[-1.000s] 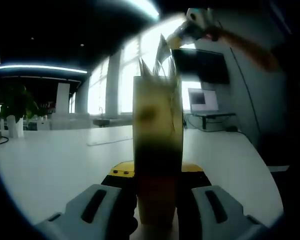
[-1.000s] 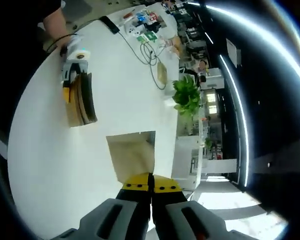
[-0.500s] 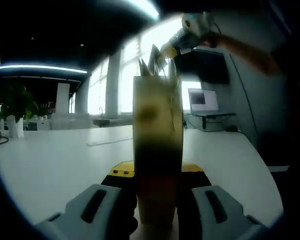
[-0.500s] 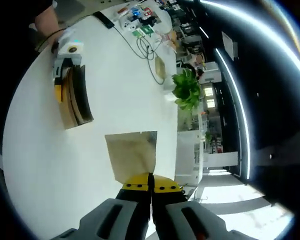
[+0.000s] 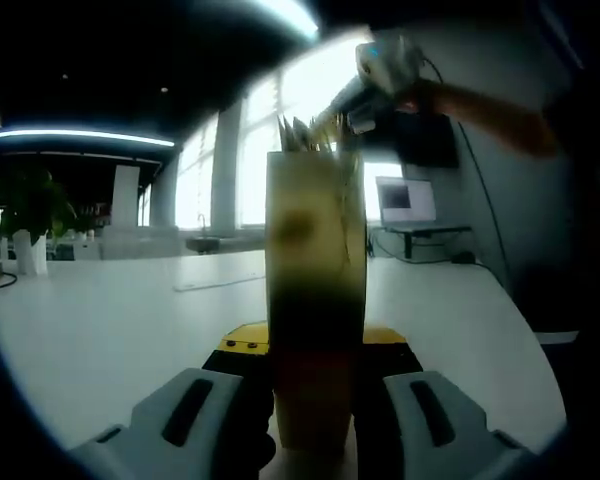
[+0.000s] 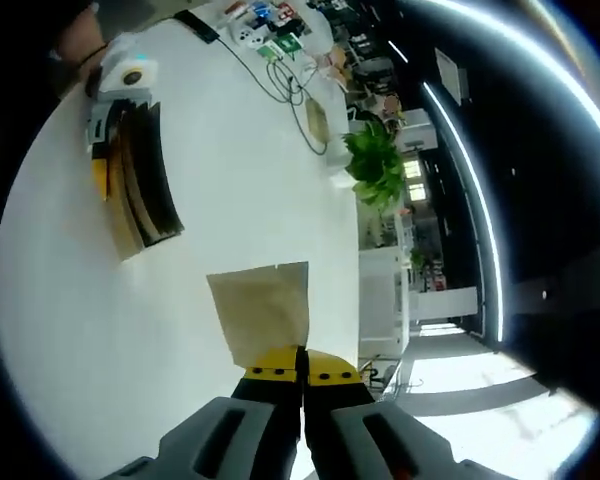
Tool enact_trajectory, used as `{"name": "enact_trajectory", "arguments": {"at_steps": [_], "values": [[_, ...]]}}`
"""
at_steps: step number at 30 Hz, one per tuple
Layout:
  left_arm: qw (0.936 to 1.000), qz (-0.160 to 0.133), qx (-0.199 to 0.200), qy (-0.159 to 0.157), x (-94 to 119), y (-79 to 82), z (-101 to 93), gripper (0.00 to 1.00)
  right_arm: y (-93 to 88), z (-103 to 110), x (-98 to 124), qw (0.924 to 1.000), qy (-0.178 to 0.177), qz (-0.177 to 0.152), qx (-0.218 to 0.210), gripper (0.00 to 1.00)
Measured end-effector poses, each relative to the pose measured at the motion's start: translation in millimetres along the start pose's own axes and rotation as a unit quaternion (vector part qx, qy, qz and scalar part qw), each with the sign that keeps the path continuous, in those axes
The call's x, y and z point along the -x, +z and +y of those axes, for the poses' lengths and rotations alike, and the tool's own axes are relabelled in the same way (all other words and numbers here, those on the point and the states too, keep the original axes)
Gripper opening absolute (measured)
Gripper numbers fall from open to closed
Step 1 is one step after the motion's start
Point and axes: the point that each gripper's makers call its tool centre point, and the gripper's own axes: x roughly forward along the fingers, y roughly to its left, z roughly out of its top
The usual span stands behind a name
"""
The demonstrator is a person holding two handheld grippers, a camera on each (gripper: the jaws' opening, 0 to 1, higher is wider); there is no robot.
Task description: Extract single mask from mask box in order stack masks on table
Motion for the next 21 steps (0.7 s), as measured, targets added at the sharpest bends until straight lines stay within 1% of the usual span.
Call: {"name": "enact_trajectory", "arguments": {"at_steps": [7, 11, 14, 21], "values": [[1.0, 0.0, -0.001, 0.0, 0, 0.0, -0.1, 0.2, -9.4, 26, -23, 1.0, 0.007, 0.006, 0.001, 0.0], [1.0, 0.0, 0.0, 0.0, 0, 0.0, -0.6, 0.2, -19.3, 43, -40, 0.9997, 0.019, 0.014, -0.004, 0.0], [1.0, 0.0, 0.0, 0.0, 0, -0.1, -0.5, 0.2, -20.7, 54, -43, 0.9995, 0.027, 0.011, -0.013, 0.0], [1.0, 0.001, 0.0, 0.0, 0, -0.3, 0.0, 0.2, -24.4, 77, -48, 0.9985, 0.05, 0.019, -0.01, 0.0]]}}
